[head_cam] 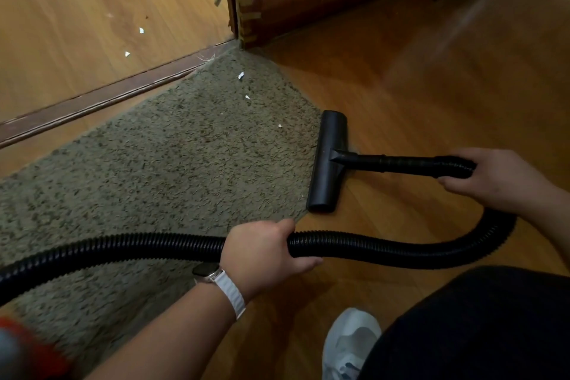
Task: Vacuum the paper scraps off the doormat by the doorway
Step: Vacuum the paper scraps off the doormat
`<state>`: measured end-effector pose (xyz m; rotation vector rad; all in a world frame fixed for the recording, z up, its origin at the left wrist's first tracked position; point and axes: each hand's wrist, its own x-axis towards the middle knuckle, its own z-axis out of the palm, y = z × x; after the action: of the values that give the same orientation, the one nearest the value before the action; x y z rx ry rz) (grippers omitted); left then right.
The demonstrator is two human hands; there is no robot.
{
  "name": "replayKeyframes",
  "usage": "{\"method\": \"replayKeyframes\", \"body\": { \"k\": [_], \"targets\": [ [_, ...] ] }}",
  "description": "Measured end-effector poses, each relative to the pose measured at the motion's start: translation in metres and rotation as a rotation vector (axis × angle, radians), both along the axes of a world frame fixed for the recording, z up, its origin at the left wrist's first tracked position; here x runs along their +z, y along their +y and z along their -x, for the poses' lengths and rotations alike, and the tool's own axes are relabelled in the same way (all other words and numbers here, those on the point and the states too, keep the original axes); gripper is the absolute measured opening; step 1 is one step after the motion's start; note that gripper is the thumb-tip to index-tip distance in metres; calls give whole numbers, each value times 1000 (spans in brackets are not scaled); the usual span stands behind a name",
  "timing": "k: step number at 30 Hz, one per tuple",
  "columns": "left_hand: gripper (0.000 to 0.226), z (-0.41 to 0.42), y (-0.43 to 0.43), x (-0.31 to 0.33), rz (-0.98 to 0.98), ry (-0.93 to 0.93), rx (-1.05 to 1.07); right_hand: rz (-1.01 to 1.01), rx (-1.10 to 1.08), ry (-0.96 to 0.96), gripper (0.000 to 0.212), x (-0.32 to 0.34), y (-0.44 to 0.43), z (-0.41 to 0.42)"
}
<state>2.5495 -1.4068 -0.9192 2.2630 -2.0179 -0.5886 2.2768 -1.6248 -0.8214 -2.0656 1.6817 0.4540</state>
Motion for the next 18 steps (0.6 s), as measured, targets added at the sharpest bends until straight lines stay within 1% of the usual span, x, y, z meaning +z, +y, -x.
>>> {"method": "replayKeyframes", "body": {
  "k": [6,9,11,12,15,18],
  "targets": [
    [65,1,1,1,6,-7,1,103,100,-4,44,-4,2,-5],
    [64,1,2,1,6,-2,-4,187,214,-30,34,-6,5,-4],
    [63,1,2,1,10,3,-6,208,255,-42,32,-9,6,-4],
    [62,0,2,1,10,8,-7,185,242,-60,31,-10,5,-6],
    [63,-3,5,1,-9,2,-10,31,127,-128,23,-13,-1,-15],
    [66,-7,9,0,-22,-7,-3,-22,109,-140,21,-16,-12,-23]
  ]
}}
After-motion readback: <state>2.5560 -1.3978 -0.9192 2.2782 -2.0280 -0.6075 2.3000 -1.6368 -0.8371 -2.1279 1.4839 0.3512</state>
